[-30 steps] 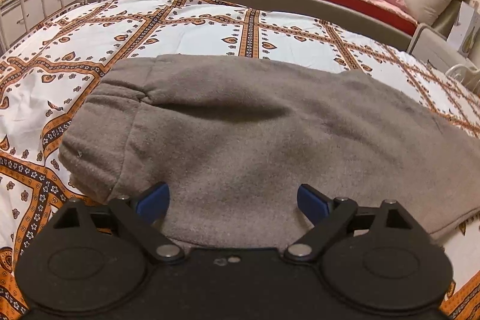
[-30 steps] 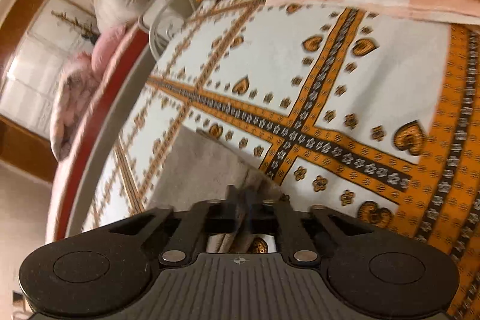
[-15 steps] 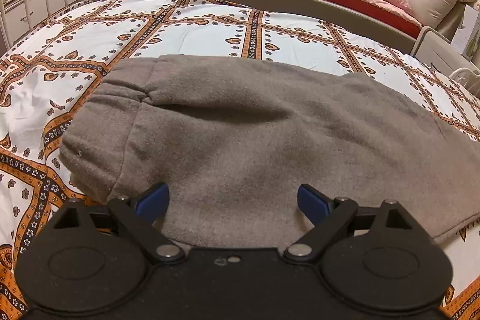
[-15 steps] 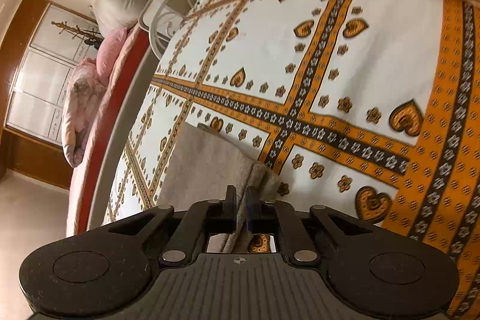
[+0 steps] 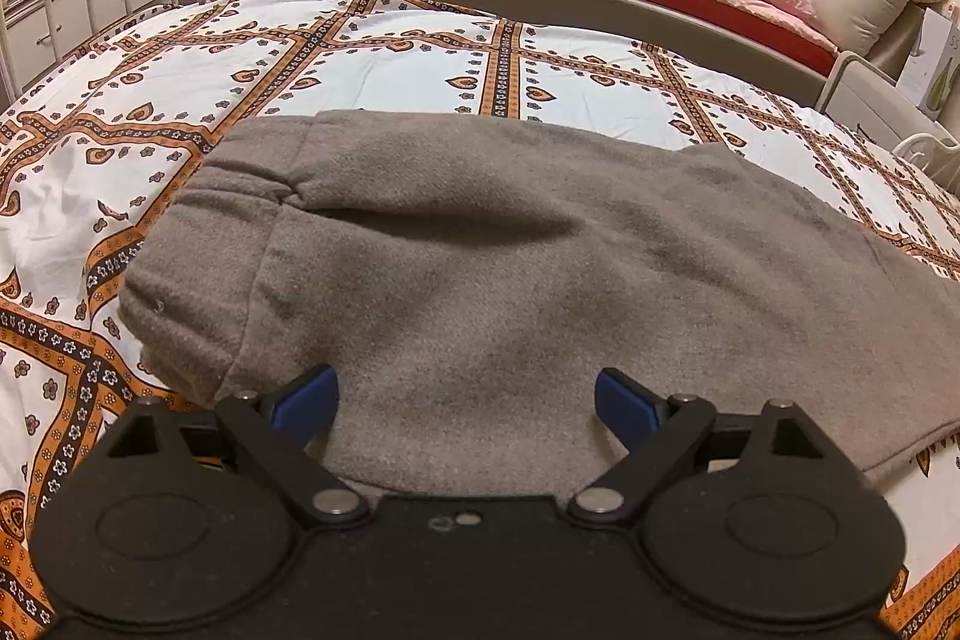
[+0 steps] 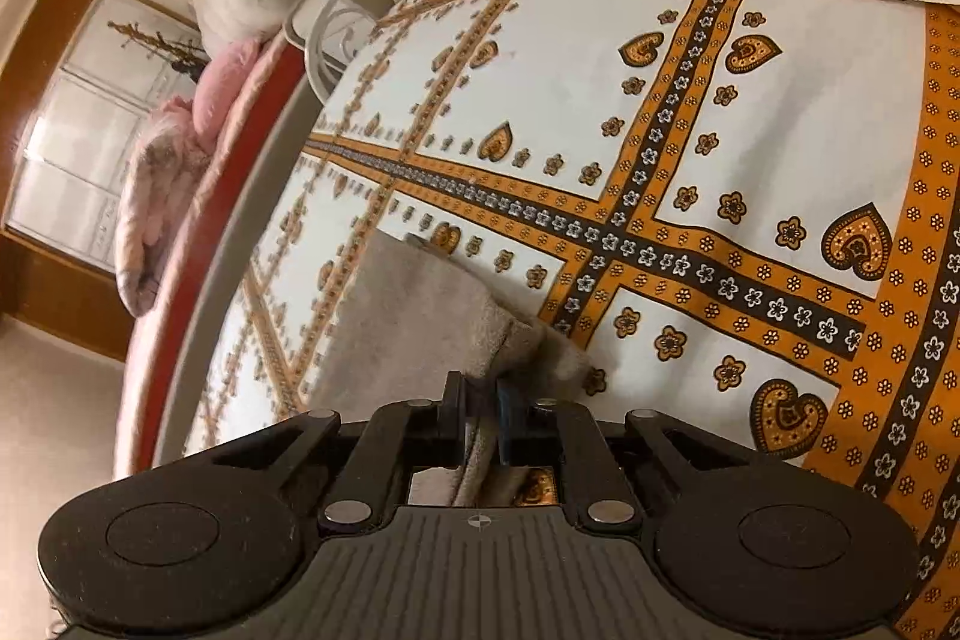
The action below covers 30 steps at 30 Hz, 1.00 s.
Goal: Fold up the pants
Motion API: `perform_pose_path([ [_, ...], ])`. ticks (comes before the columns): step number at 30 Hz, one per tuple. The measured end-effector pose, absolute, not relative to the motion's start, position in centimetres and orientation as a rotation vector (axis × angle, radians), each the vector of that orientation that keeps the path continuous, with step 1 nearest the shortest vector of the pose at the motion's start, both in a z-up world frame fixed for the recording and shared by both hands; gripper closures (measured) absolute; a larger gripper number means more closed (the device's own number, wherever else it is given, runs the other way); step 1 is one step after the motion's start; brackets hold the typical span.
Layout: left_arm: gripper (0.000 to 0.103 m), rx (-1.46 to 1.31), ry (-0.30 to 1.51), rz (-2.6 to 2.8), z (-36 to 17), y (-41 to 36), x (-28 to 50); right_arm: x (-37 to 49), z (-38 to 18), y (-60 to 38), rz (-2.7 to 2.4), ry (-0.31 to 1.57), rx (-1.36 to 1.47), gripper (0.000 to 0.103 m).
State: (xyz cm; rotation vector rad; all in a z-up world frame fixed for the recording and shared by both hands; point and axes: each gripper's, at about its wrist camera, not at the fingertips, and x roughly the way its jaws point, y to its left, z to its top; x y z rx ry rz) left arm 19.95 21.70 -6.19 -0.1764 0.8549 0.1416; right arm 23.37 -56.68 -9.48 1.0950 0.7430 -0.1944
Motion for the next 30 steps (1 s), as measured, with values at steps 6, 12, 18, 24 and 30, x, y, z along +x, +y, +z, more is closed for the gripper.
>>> perform_pose_path([
  [6,0.018,-0.17,0.857,0.144,-6.2,21.5,20.0,21.8,-8.6,-57.3,-0.196,0.736,1.088,0.092],
  [12,0.03,-0.24,0.761,0.186,-4.6,23.1,18.7,21.8,-7.4,-56.8,-0.263,0.734,0.979,0.078],
  [18,0.041,-0.303,0.645,0.259,-2.9,26.1,17.4,22.7,-6.4,-54.8,-0.224,0.734,0.901,0.065],
  [24,0.047,-0.434,0.653,0.318,-2.4,29.5,16.9,23.5,-6.6,-53.9,-0.218,0.747,0.883,0.064],
  [30,0.054,-0.562,0.637,0.297,-2.3,30.3,14.4,24.5,-6.7,-53.2,-0.208,0.745,0.884,0.064],
])
